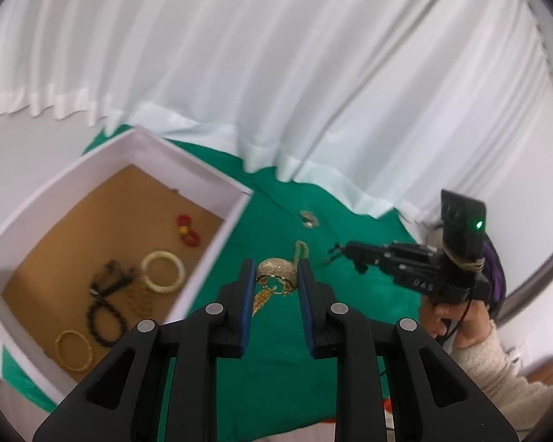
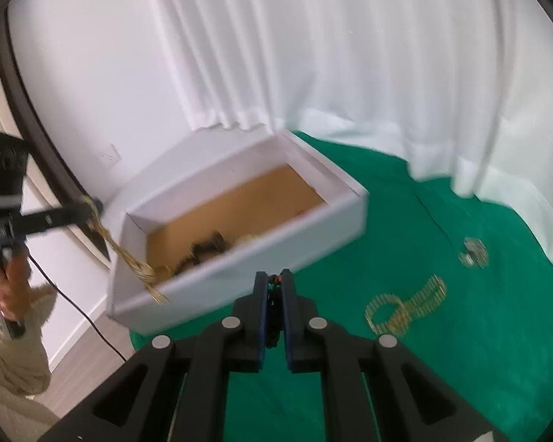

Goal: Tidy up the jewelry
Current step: 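Carry the gold necklace and black pendant into the white box and open both grippers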

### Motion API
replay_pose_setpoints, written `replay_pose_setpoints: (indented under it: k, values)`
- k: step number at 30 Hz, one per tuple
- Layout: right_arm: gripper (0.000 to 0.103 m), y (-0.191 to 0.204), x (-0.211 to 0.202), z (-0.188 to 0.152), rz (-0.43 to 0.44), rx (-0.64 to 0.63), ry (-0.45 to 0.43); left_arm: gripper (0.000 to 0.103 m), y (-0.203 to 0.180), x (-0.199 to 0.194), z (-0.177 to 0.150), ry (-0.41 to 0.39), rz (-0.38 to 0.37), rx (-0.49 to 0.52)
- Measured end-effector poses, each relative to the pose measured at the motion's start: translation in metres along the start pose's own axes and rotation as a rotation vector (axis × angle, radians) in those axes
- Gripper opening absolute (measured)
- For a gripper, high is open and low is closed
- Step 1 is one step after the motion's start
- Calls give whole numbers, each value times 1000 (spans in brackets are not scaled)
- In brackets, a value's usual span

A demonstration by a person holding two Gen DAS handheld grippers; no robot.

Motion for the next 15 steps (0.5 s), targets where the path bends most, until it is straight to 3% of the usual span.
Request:
replay_pose_setpoints:
  k: [8, 15]
  values:
    - [7, 30, 81, 76, 136, 2, -2, 22, 66, 14, 40, -20, 84, -104]
    - [7, 43, 180, 99, 124, -43, 91, 22, 132, 57, 70, -27, 168, -175]
Point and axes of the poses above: each gripper's, at about its wrist camera, not at the fingertips, and x roughly the way its jaws point, y to its left, z to its top, the point moved 8 cm from there along x, roughly the way its jaws point, and after that the axes turned 9 degrees about -x, right-handed, at the moved point
